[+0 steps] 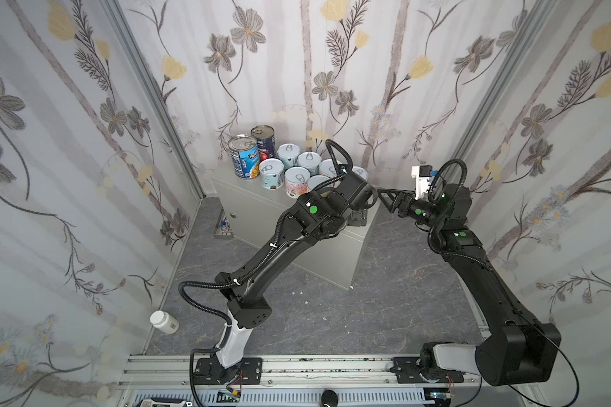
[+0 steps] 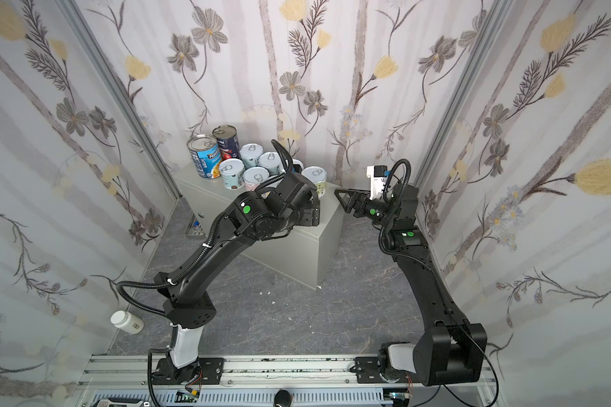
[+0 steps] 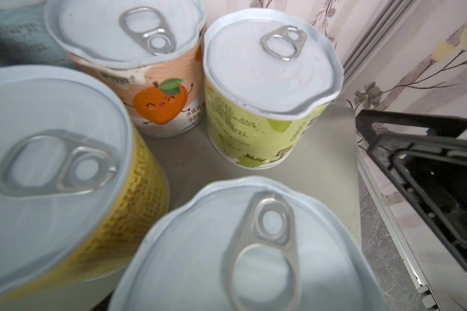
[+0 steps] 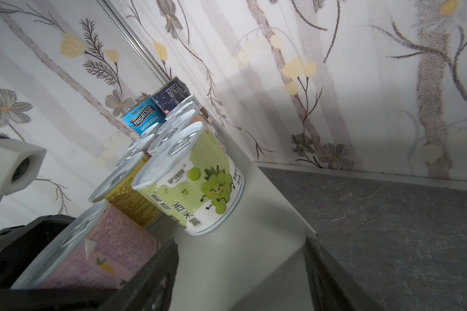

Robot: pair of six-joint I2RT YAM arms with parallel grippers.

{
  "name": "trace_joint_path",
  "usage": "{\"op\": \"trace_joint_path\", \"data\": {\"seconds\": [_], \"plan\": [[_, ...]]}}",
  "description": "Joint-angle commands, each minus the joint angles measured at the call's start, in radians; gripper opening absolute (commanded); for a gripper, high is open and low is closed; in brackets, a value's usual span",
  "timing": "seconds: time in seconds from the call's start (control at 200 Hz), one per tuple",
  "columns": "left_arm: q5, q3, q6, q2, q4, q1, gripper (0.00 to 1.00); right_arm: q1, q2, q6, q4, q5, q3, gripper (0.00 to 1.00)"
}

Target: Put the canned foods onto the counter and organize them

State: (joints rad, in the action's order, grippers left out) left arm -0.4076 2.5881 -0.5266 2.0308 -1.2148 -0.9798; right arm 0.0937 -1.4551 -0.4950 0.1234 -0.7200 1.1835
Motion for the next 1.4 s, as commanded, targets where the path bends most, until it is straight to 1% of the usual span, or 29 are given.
{"op": "trace_joint_path", "data": {"seconds": [0.0,0.155,0.37,0.585,0.639,0.719,0.809,0.859,0.939,1.009,1.089,1.169,1.284,1.394], "plan": [[-0.033,0.017,-0.004,0.009,-0.02,0.001,0.84,0.002,0.026,0.021,-0.01,-0.006,-0.01,0.74],[-0.041,0.048,0.002,0.019,-0.019,0.001,0.87,0.006,0.083,0.033,-0.027,0.005,-0.03,0.74],[-0.067,0.082,0.024,0.015,0.004,-0.013,0.99,0.046,0.168,0.052,-0.056,0.044,-0.074,0.77],[-0.066,0.086,0.044,-0.014,0.048,-0.015,1.0,0.08,0.256,0.048,-0.081,0.106,-0.111,0.76],[-0.073,0.09,0.05,-0.027,0.059,-0.016,1.0,0.097,0.281,0.065,-0.106,0.128,-0.113,0.73],[-0.106,0.092,0.057,-0.053,0.074,-0.021,1.0,0.128,0.312,0.1,-0.163,0.174,-0.109,0.62],[-0.145,0.092,0.064,-0.099,0.095,-0.029,1.0,0.167,0.339,0.135,-0.226,0.236,-0.104,0.52],[-0.167,0.092,0.068,-0.127,0.102,-0.036,1.0,0.195,0.349,0.151,-0.262,0.268,-0.1,0.5],[-0.204,0.075,0.073,-0.179,0.103,-0.049,1.0,0.244,0.364,0.166,-0.296,0.322,-0.099,0.51],[-0.235,0.01,0.06,-0.245,0.107,-0.056,1.0,0.29,0.374,0.173,-0.308,0.373,-0.101,0.59],[-0.257,-0.116,0.04,-0.334,0.124,-0.06,1.0,0.342,0.37,0.18,-0.32,0.426,-0.091,0.67],[-0.28,-0.279,0.013,-0.43,0.151,-0.062,1.0,0.396,0.342,0.193,-0.335,0.476,-0.06,0.7],[-0.305,-0.541,-0.027,-0.583,0.219,-0.062,1.0,0.481,0.291,0.218,-0.367,0.578,-0.006,0.71],[-0.313,-0.795,-0.079,-0.724,0.308,-0.061,1.0,0.526,0.251,0.227,-0.374,0.645,0.031,0.75]]}}
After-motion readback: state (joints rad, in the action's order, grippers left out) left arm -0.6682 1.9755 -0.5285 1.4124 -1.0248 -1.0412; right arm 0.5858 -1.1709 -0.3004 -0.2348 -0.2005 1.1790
